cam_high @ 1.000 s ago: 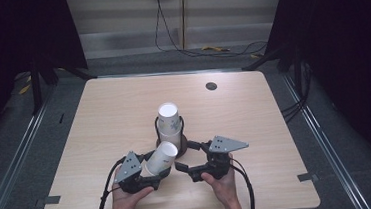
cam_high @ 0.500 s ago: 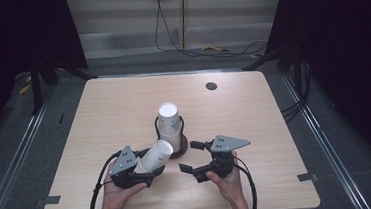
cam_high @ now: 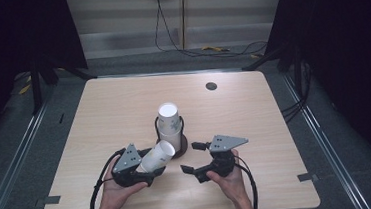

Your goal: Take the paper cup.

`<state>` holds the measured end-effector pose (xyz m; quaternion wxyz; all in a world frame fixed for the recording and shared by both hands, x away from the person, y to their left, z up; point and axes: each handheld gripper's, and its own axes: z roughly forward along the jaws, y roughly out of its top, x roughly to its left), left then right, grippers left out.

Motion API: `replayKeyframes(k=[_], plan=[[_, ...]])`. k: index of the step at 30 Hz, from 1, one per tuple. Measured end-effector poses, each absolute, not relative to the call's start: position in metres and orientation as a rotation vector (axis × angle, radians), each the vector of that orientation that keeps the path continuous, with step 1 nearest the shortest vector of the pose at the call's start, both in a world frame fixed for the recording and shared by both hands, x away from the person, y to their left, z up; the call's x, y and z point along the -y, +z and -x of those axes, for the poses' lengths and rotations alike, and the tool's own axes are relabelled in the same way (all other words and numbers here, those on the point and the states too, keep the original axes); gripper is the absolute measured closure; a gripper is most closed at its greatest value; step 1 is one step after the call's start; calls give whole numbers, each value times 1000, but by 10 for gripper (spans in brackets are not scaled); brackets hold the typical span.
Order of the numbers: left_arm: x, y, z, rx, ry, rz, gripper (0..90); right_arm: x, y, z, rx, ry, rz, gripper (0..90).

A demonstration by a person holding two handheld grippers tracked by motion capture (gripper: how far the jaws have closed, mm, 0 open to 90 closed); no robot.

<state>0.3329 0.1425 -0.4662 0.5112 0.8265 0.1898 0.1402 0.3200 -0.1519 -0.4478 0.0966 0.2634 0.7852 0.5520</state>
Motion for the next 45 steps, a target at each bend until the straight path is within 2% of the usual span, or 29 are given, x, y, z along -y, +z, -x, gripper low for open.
replayKeyframes(k=[8,11,20,29,45], plan=[[-140,-466,-336,-428,330,-2060,291,150,-446,-323,-2380,1577,-761,148],[-139,-462,-336,-407,351,-2086,291,150,-445,-324,-2402,1562,-739,187],[-133,-455,-341,-346,348,-2165,294,150,-440,-327,-2459,1491,-710,180],[-125,-456,-340,-300,342,-2239,294,146,-436,-329,-2527,1360,-665,232],[-110,-454,-337,-201,318,-2351,294,139,-441,-334,-2648,1237,-634,219]])
